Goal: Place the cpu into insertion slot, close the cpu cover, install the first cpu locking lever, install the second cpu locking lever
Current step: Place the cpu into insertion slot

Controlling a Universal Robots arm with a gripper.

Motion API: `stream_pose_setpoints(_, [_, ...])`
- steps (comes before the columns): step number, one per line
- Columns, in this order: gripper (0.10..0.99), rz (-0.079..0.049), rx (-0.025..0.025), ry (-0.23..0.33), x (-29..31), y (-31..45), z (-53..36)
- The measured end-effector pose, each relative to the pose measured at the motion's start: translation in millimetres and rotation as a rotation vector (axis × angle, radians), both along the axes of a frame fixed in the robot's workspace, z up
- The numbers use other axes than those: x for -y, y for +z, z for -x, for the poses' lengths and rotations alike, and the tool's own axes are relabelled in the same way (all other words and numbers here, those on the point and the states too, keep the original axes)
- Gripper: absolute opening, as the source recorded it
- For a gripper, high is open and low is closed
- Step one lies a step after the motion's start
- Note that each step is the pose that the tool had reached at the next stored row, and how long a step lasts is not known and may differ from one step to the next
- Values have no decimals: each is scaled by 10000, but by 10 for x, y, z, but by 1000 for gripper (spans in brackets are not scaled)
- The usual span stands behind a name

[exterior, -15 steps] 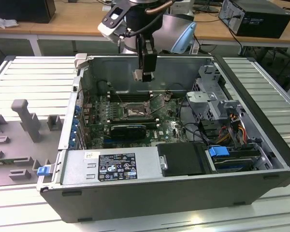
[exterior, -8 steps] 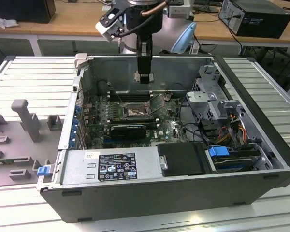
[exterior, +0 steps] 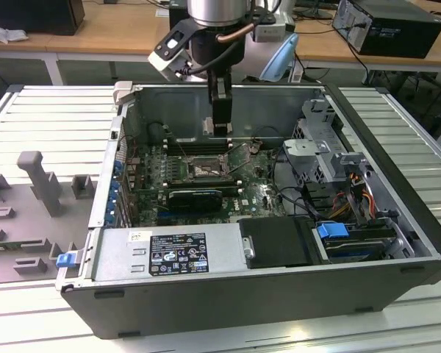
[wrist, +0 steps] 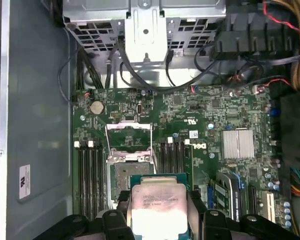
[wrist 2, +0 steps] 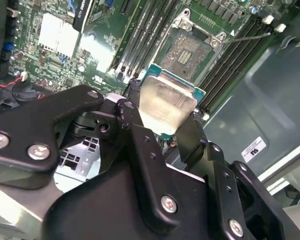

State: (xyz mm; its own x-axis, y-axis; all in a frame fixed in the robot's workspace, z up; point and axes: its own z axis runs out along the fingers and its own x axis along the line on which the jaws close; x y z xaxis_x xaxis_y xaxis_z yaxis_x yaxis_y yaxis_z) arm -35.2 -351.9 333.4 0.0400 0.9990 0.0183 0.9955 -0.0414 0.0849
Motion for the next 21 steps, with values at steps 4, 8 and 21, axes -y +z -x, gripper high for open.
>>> stream_pose_setpoints(4, [533, -6, 0, 4, -1, -89, 1])
stream_pose_setpoints(8, [533, -29, -1, 6, -1, -174, 1])
stream_pose_setpoints(21, [533, -46, -1, 0, -81, -496, 17])
